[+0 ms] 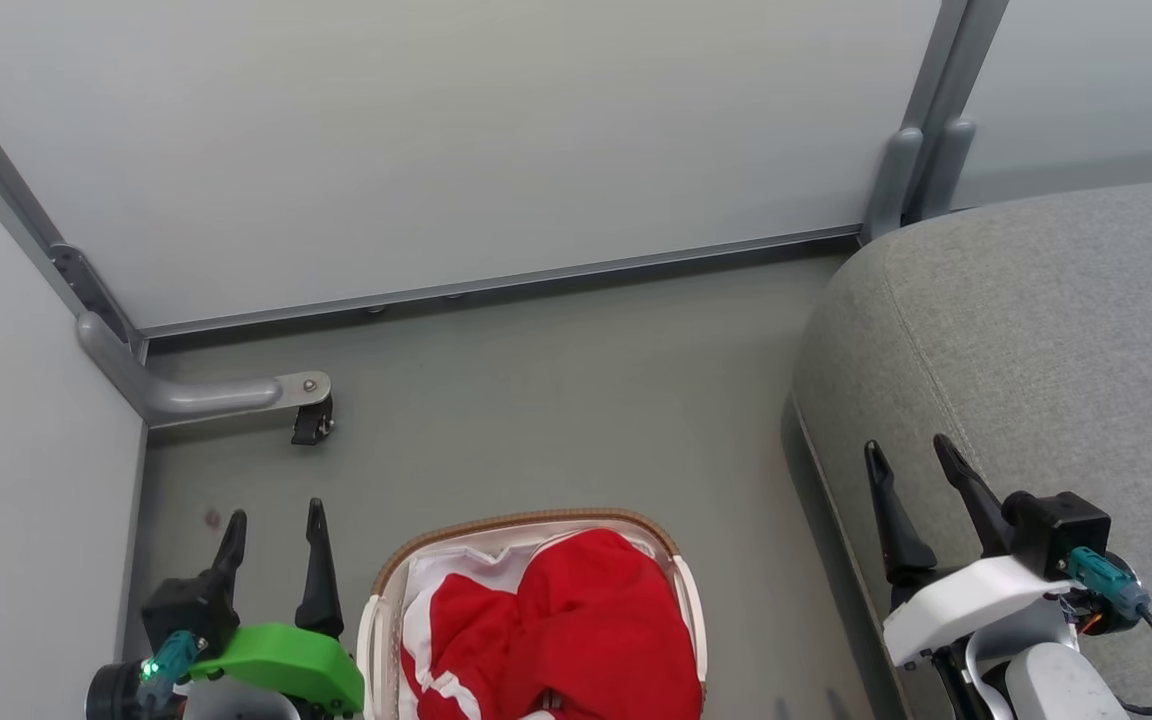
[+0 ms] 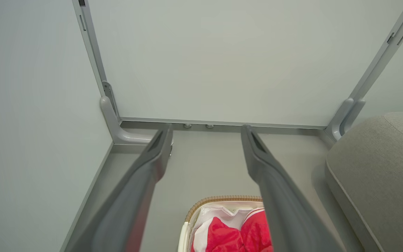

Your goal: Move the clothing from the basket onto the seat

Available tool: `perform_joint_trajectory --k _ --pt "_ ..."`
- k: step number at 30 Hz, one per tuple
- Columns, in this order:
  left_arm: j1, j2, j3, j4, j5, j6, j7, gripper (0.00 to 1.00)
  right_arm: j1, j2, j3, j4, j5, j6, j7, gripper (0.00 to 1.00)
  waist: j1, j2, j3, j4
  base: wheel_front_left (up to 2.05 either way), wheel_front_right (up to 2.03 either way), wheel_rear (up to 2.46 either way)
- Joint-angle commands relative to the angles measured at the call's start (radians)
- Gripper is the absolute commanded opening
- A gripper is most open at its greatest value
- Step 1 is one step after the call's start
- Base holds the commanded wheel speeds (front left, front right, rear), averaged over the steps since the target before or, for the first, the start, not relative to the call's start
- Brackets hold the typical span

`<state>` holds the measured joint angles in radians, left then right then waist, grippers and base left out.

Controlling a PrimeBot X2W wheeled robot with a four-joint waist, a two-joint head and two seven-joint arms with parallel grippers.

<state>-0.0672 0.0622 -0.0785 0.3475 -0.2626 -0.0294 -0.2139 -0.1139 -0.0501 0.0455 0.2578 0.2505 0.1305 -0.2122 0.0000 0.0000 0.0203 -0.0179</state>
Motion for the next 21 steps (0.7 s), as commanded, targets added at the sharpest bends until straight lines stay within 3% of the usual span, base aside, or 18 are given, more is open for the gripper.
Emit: perform_joint_trajectory --k 1,8,21 --pt "0.014 -0.001 0.000 0.003 0.020 -0.013 -0.009 1.00 -0.002 -0.003 0.003 -0.002 -0.027 0.000 -0.012 1.00 0.0000 0.0000 0.003 -0.001 0.00 0.00 0.00" --pt "-0.026 -0.008 -0.001 0.035 0.062 -0.038 -0.022 1.00 -0.036 -0.002 0.005 -0.020 -0.082 0.000 -0.023 1.00 0.0000 0.0000 0.066 -0.009 0.00 0.00 0.00" --pt "-0.207 -0.010 -0.034 0.106 0.149 -0.086 -0.046 1.00 -0.183 -0.002 0.025 -0.093 -0.160 0.000 -0.048 1.00 0.0000 0.0000 0.325 -0.057 0.00 0.00 0.00"
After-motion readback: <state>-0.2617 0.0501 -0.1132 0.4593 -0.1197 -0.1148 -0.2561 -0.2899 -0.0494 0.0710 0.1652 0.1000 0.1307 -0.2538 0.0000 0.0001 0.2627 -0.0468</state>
